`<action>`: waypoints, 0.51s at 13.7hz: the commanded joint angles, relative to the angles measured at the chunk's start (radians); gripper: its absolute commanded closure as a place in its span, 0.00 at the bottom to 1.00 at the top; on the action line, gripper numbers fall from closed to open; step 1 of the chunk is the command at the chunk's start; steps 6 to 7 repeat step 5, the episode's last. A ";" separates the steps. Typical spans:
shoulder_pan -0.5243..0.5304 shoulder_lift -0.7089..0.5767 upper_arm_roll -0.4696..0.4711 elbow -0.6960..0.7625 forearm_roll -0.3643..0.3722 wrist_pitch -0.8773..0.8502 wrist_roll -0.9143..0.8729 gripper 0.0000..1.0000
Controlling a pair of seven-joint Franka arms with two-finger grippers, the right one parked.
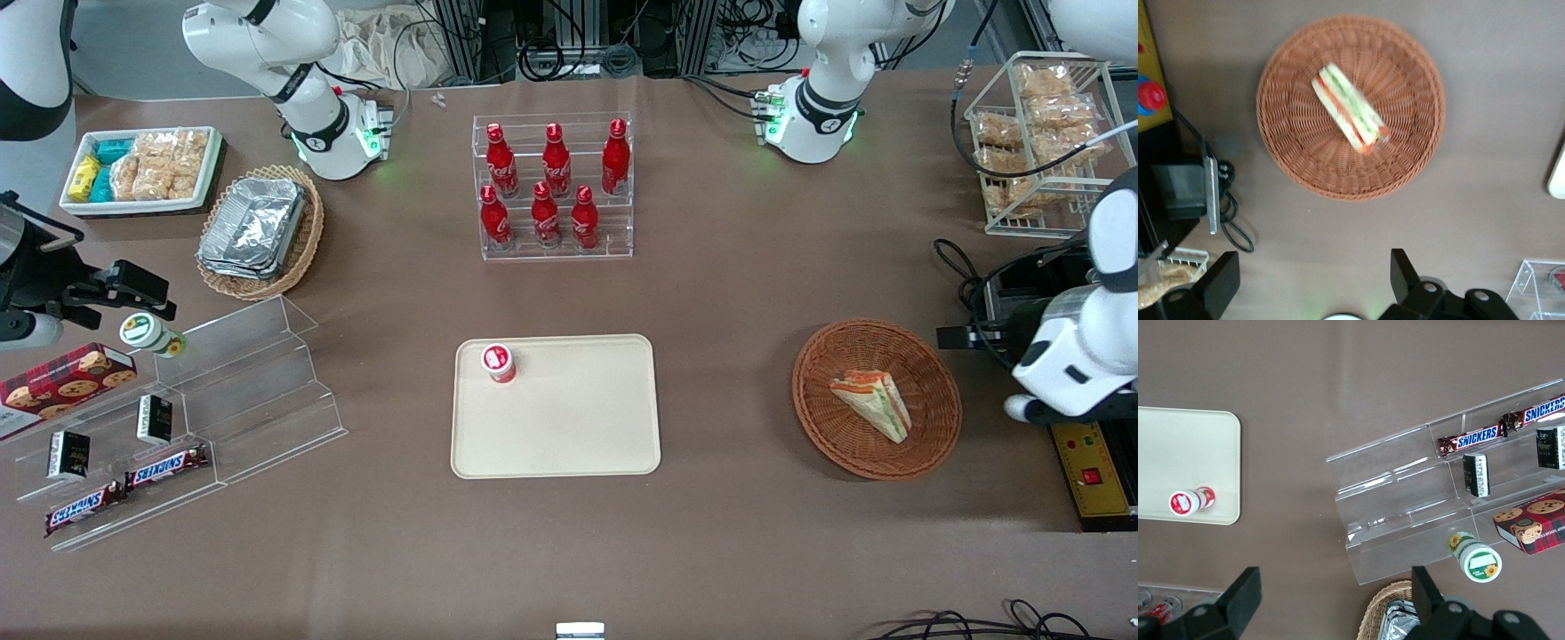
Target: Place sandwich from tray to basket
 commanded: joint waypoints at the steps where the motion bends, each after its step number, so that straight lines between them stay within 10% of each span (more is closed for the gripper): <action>1: -0.001 0.011 0.000 0.071 0.001 0.032 0.015 0.01; 7: 0.000 0.009 0.000 0.078 -0.002 0.068 0.015 0.01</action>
